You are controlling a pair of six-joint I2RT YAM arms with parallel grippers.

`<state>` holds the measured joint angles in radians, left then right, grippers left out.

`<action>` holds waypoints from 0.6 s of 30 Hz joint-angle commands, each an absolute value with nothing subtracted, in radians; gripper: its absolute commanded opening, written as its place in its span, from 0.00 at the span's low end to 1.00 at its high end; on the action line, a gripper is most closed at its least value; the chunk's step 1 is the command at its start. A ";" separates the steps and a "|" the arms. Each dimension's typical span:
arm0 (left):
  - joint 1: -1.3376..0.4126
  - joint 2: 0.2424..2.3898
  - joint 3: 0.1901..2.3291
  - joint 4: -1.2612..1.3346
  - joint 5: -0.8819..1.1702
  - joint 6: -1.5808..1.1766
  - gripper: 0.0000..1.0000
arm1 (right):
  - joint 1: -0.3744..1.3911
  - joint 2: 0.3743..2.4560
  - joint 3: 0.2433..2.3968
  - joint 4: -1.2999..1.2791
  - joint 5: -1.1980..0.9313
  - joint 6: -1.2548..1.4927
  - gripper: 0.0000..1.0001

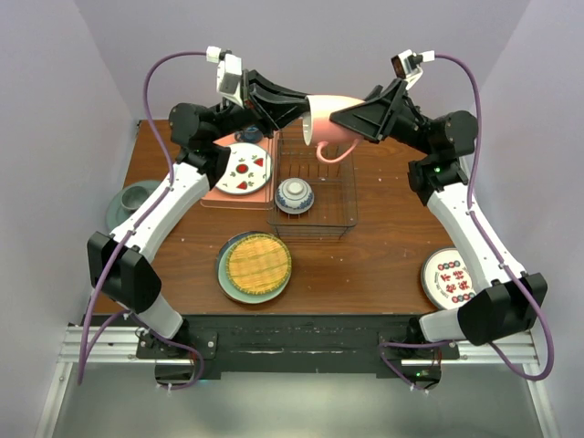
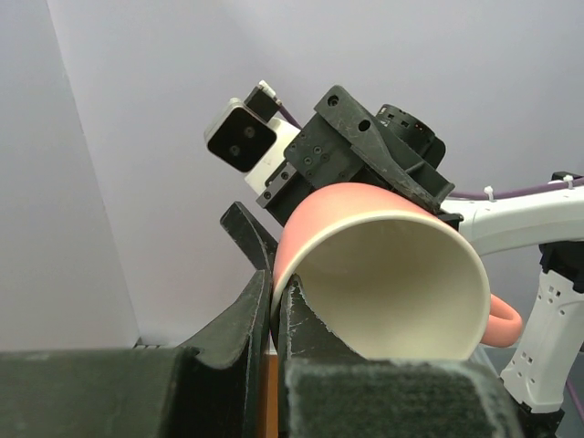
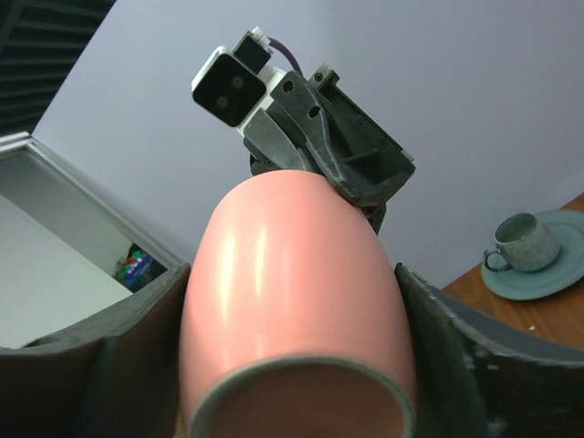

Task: Load the mixed dishes into the dish rack

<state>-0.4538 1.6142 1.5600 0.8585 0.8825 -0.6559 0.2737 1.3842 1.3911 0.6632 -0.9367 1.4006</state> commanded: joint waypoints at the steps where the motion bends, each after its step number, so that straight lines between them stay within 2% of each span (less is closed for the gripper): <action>1: -0.451 1.588 1.586 0.936 0.819 -0.667 0.00 | 0.282 1.373 1.428 0.670 -0.942 1.390 0.51; 2: -0.451 1.585 1.585 0.918 0.813 -0.663 0.00 | 0.282 1.371 1.430 0.638 -0.939 1.379 0.43; 3: -0.451 1.583 1.585 0.907 0.811 -0.652 0.00 | 0.281 1.370 1.430 0.615 -0.934 1.352 0.25; 4: -0.451 1.579 1.583 0.891 0.807 -0.643 0.04 | 0.281 1.365 1.433 0.594 -0.930 1.336 0.17; 5: -0.451 1.566 1.580 0.859 0.796 -0.634 0.13 | 0.281 1.361 1.436 0.547 -0.924 1.321 0.10; 6: -0.451 1.559 1.571 0.844 0.792 -0.611 0.30 | 0.282 1.359 1.445 0.519 -0.922 1.287 0.00; 9: -0.451 1.513 1.530 0.760 0.747 -0.554 0.61 | 0.281 1.348 1.476 0.408 -0.896 1.209 0.00; 12: -0.448 1.451 1.494 0.640 0.675 -0.496 0.77 | 0.273 1.348 1.529 0.249 -0.855 1.110 0.00; 18: -0.442 1.324 1.497 0.206 0.454 -0.287 0.89 | 0.258 1.385 1.666 -0.124 -0.725 0.869 0.00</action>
<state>-0.4458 1.4456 1.4822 0.4824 0.6552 -0.4702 0.2665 1.3811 1.5311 0.1501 -0.8616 1.0958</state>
